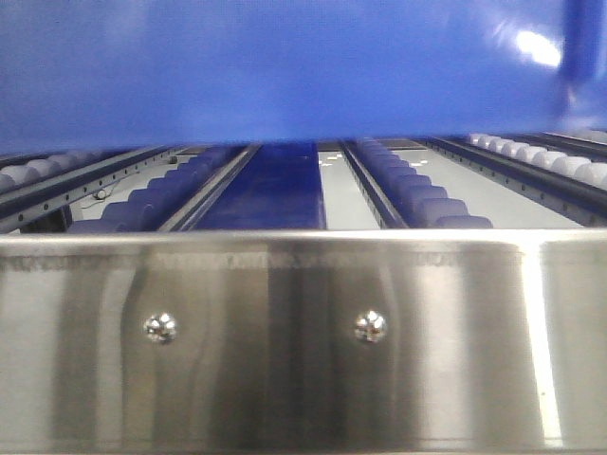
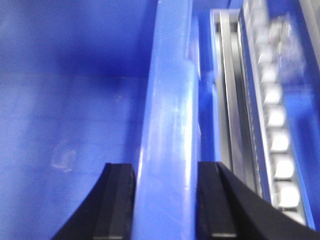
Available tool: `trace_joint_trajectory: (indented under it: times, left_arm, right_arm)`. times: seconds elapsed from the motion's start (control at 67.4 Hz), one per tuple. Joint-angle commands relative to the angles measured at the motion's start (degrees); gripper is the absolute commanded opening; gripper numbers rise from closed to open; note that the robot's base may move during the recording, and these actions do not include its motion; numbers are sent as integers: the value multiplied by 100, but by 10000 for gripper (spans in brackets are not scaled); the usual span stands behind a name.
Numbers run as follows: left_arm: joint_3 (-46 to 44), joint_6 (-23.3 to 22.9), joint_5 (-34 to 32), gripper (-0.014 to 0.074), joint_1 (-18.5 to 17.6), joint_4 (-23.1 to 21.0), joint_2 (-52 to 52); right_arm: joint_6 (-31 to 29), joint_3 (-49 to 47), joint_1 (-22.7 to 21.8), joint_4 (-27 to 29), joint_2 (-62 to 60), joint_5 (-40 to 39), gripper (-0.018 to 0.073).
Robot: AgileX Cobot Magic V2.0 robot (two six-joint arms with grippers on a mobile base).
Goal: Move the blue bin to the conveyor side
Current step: 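Lift the blue bin with both grippers and pull it off the shelf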
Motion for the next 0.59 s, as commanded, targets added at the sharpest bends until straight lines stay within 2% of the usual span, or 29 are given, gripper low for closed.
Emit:
trace_joint_trajectory:
  times: [0.0,0.148,0.267,0.445,0.579]
  left_arm:
    - [-94,24,-537,-20,-36,-31,-412]
    - [-94,24,-881,-20,-36,-31,-884]
    - [-94,24,-903,-20,-36,-31,-1151]
    - [-60,24,-484,-20,-36,-20,-1310]
    - [64,24,-200,-20,-36,35,-1344]
  right_arm:
    - [-83,-97,-5,-64,-388,-644,-78]
    - [-83,-97,-5,-64,-694,-715,-78]
    - [-83,-97,-5,-64,-824,-702,-78]
    - [-124,-97,-5,-64,-870,-268,-78]
    - [-317,-97,-5,-64,-870,-267,-78]
